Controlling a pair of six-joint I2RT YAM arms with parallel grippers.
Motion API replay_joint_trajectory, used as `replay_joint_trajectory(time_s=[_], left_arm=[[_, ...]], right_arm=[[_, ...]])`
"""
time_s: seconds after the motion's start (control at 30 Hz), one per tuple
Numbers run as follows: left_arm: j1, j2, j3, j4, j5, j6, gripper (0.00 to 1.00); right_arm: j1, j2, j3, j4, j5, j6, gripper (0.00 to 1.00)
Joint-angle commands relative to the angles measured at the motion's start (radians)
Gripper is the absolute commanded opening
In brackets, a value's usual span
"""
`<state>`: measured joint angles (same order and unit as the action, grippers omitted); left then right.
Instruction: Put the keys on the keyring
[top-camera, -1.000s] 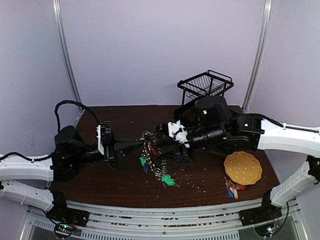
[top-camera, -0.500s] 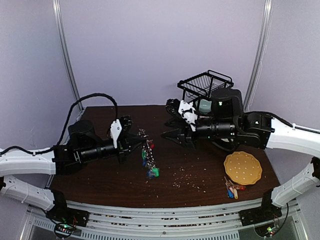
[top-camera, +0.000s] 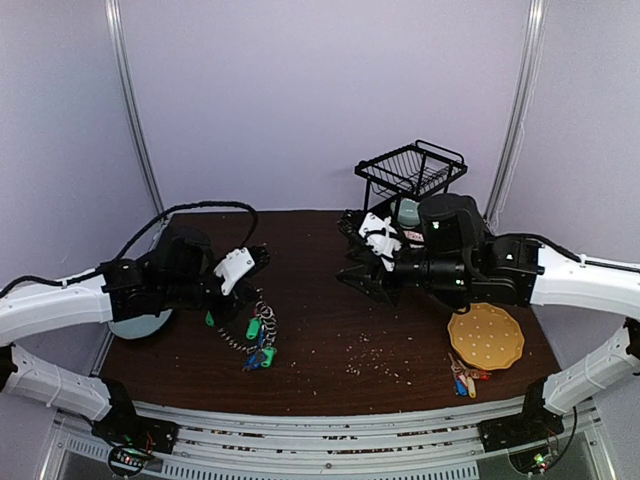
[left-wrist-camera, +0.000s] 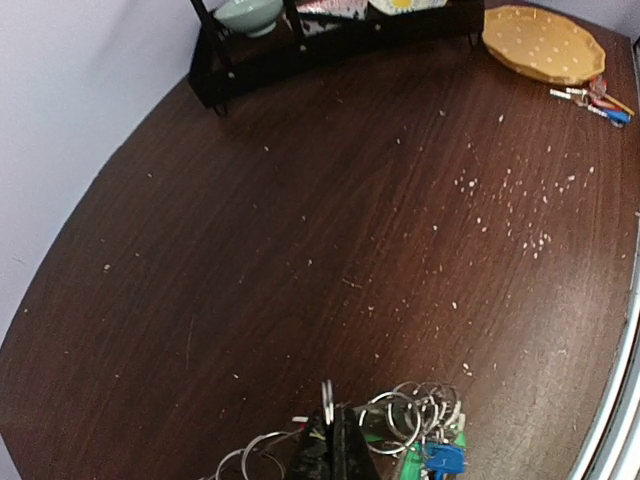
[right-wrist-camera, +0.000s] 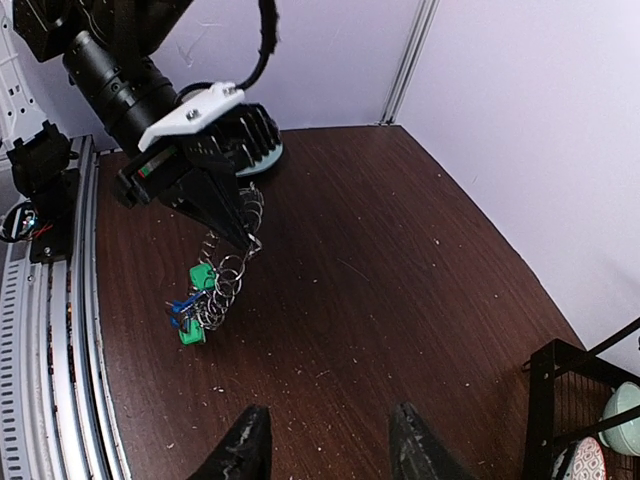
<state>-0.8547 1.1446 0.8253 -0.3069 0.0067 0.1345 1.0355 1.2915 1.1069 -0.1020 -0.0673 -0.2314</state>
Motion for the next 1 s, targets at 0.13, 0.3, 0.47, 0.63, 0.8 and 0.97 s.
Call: replay_joint_trajectory(time_s=[0.13, 0.3, 0.47, 0.63, 0.8, 0.97], left_arm=[[0.008, 0.318, 0.056, 0.14, 0.161, 0.016, 0.0], [0.017, 0.467, 0.144, 0.244, 0.137, 0.009, 0.0], [0.017, 0.605, 0.233, 0.264, 0.134, 0.033, 0.0], [0.017, 0.642, 0.292, 0.23, 0.152, 0.008, 0.49], [0.053, 0.519, 0.295, 0.263, 0.105, -0.076, 0.98], [0.241, 0.331, 0.212, 0.315, -0.009, -0.211, 0.98]], right_arm=[[-0.005, -0.043, -0.035, 0.021, 0.041, 0.021, 0.41], [-0.009, -0.05, -0.035, -0.005, 0.093, 0.04, 0.41], [-0.026, -0.05, -0.055, -0.01, 0.131, 0.075, 0.41], [-0.064, -0.051, -0.072, -0.015, 0.175, 0.131, 0.44], [-0.198, -0.079, -0.124, 0.029, 0.176, 0.227, 0.56], [-0.401, -0.138, -0.225, 0.086, 0.167, 0.326, 0.69]])
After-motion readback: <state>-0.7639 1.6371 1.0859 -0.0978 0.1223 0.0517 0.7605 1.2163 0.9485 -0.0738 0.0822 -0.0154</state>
